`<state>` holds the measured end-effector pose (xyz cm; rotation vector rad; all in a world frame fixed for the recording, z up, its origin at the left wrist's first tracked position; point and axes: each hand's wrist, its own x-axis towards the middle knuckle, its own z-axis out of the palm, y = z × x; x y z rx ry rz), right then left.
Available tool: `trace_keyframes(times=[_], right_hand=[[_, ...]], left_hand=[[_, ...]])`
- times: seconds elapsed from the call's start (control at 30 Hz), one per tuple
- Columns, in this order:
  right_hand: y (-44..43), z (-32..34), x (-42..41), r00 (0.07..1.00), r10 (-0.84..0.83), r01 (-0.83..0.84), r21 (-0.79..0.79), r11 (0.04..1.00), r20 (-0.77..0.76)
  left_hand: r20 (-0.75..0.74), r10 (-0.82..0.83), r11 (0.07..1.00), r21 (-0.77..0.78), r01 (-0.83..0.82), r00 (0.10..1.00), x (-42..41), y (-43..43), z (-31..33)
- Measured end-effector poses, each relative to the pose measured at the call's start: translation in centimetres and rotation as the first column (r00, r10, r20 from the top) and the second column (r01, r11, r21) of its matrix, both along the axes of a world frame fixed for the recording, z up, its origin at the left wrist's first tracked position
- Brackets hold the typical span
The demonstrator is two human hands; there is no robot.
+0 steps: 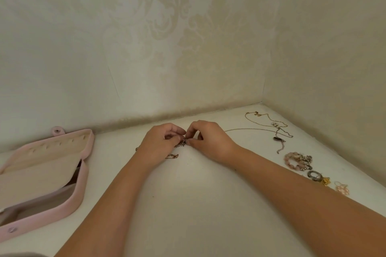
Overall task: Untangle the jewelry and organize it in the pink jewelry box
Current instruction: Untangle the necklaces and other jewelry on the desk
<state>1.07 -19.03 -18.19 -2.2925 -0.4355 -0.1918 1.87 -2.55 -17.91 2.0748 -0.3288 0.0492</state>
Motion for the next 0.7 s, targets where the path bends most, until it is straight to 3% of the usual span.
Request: trace_keyframes(times=[0.13,0.43,0.6,0.7], right_hand=[[-0.09,-0.29,-0.10,0.999,0.034,-0.033,-0.029,0.999,0.032],[0.23,-0.32,-0.26,0.996,0.047,-0.024,0.298,0.954,-0.070],[0.15,-0.09,-0.51,1.000,-0.003,0.007,0.303,0.953,-0.013],[0.09,-0.02,-0.69,0.999,-0.035,0.028,0.350,0.936,0.013]], left_hand=[[-0.036,-0.074,0.997,0.026,0.075,0.997,-0.26,0.03,0.02],[0.018,-0.010,0.999,-0.041,0.011,1.000,-0.11,0.16,-0.21],[0.008,0.025,1.000,0.006,-0.025,1.000,-0.13,0.05,-0.03],[-0.028,0.009,0.998,-0.058,-0.011,1.000,-0.38,0.01,0.32]])
